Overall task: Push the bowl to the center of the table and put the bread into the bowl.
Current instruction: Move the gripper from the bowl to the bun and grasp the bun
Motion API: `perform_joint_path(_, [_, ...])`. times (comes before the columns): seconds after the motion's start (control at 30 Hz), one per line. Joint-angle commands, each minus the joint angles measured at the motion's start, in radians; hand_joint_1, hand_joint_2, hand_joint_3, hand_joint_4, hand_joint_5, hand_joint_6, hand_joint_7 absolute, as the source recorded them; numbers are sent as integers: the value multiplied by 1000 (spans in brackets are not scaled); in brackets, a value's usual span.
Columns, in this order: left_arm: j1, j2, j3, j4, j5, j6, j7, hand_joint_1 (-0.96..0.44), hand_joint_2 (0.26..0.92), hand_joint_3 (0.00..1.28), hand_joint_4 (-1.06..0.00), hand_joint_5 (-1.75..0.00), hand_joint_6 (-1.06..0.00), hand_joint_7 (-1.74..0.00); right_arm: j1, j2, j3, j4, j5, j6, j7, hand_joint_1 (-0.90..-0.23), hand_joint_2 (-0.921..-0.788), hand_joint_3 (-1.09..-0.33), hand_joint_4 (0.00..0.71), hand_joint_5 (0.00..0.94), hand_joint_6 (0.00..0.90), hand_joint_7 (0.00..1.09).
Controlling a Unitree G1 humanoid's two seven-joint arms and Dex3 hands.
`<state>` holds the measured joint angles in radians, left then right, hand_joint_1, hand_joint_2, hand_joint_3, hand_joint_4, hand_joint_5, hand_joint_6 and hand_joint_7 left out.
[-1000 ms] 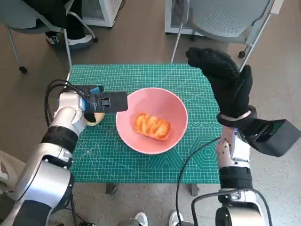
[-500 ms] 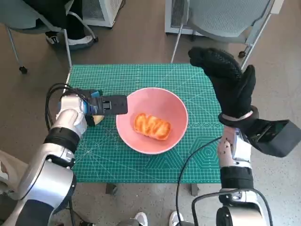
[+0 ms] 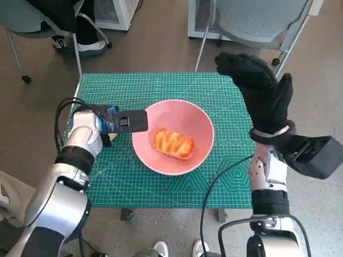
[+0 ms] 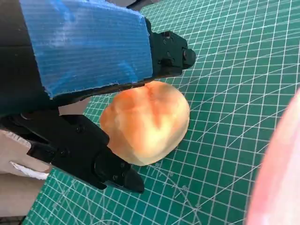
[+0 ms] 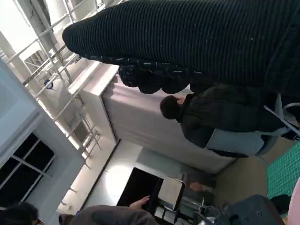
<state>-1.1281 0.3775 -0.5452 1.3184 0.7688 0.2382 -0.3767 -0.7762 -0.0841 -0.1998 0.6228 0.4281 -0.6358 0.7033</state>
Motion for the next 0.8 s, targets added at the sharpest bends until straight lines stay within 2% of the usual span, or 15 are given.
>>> perform_joint_path(0.03, [1,-12,14,13,-26,22,16,-74,726,39,-243,-1428,-138,-4,25,-13,-2,-6,1,18,6,-694,-921,-899,112,3,1,423])
perform_joint_path(0.1, [5,-15,19,16,-33,28,23,-30,736,47,-283,-1616,-139,-2,25,-15,-2,-7,1,20,6,-694,-921,-898,112,3,1,424])
perform_joint_path(0.2, [11,-22,29,21,-50,37,48,48,749,52,-380,-1704,-132,-2,25,-19,-3,-8,1,23,5,-694,-921,-897,112,3,3,426])
perform_joint_path(0.33, [22,-26,29,22,-58,43,96,121,764,61,-430,-1735,-142,-8,29,-20,-1,-16,-1,26,1,-694,-921,-896,113,3,6,427])
perform_joint_path(0.37, [24,-27,27,21,-55,45,107,224,687,328,-500,-1640,-167,-14,30,-20,0,-20,-2,27,0,-695,-921,-896,113,3,7,428])
perform_joint_path(0.4, [25,-27,25,21,-54,46,113,294,618,533,-549,-1588,-184,-17,30,-20,0,-20,-2,28,-1,-695,-921,-896,113,3,8,429])
perform_joint_path(0.43, [28,-27,18,20,-48,46,131,315,608,602,-543,-1590,-191,-19,30,-20,0,-21,-2,29,-1,-695,-921,-896,113,3,8,429])
perform_joint_path(0.47, [34,-25,6,16,-34,41,159,352,570,707,-574,-1558,-225,-33,30,-21,0,-22,-2,30,-1,-695,-921,-896,113,3,9,429])
perform_joint_path(0.53, [46,-19,-19,11,-11,29,206,385,547,813,-581,-1547,-290,-63,30,-22,0,-26,-2,32,-1,-696,-921,-895,114,3,10,429])
perform_joint_path(0.63, [55,-10,-41,7,8,15,243,390,580,806,-554,-1547,-406,-142,32,-21,0,-29,-2,32,-1,-696,-921,-894,114,3,12,429])
perform_joint_path(0.8, [54,3,-39,2,0,12,244,392,600,747,-591,-1479,-492,-272,32,-19,1,-30,-4,29,-3,-695,-921,-895,114,3,13,429])
